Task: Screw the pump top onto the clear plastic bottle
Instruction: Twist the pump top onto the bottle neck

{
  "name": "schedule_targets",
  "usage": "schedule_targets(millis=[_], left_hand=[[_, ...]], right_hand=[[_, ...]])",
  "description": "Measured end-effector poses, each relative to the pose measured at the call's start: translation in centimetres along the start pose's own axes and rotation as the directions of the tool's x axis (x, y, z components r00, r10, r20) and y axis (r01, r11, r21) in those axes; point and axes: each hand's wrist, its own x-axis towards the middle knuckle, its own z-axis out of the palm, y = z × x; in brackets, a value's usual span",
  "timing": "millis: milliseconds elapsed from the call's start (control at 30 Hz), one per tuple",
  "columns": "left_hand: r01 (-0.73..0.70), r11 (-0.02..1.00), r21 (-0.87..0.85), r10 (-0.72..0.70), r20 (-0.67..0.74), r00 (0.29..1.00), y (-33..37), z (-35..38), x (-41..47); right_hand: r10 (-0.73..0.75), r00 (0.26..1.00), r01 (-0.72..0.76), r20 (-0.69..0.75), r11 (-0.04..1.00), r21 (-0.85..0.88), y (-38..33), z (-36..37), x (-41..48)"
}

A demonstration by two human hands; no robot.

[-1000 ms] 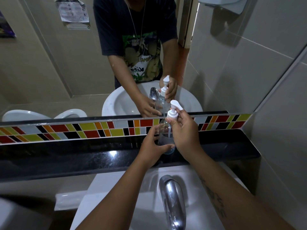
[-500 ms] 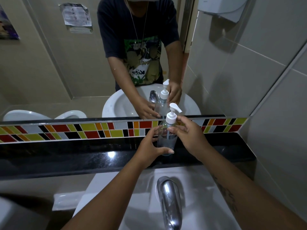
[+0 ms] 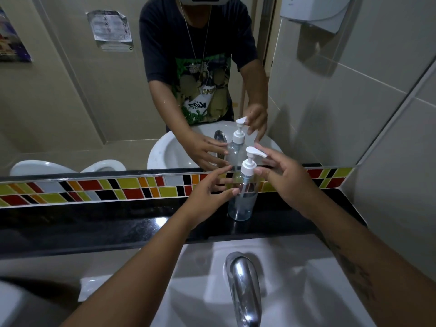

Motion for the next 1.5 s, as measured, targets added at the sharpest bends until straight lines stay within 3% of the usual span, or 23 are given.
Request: schedule_targets(millis=[233, 500, 833, 1000, 1300, 1500], left_hand=[[-0.056, 0.994, 0.095, 0.053, 0.036, 0.998, 1.5, 1.5, 0.6], [-0.034, 0.996, 0.082, 0.028, 0.068, 0.997, 1.2, 1.3, 1.2], [0.008, 1.000, 0.022, -0.010, 0.134, 0.991, 0.9, 0.8, 2.4], [0.004, 0.999, 0.035, -0.009, 0.153, 0.988, 1.0, 0.7, 2.5], [-0.009, 1.000, -0.001, 0.009, 0.150, 0.989, 1.1, 0.8, 2.3], [0.026, 1.000, -0.006, -0.025, 0.155, 0.988, 1.0, 0.9, 2.5]], right_hand=[[-0.072, 0.996, 0.080, 0.052, 0.982, -0.168, -1.7, -1.2, 0.7], [-0.142, 0.988, 0.126, -0.053, 0.963, -0.237, -1.5, -0.7, 0.6], [-0.370, 0.911, 0.174, -0.182, 0.746, -0.643, -1.2, 1.8, 0.1], [-0.487, 0.836, 0.150, -0.252, 0.644, -0.750, -0.7, 3.2, -0.9], [-0.461, 0.819, 0.053, -0.342, 0.653, -0.755, -1.1, 5.0, -1.0], [-0.299, 0.908, 0.042, -0.292, 0.761, -0.648, -1.7, 3.8, -1.7]])
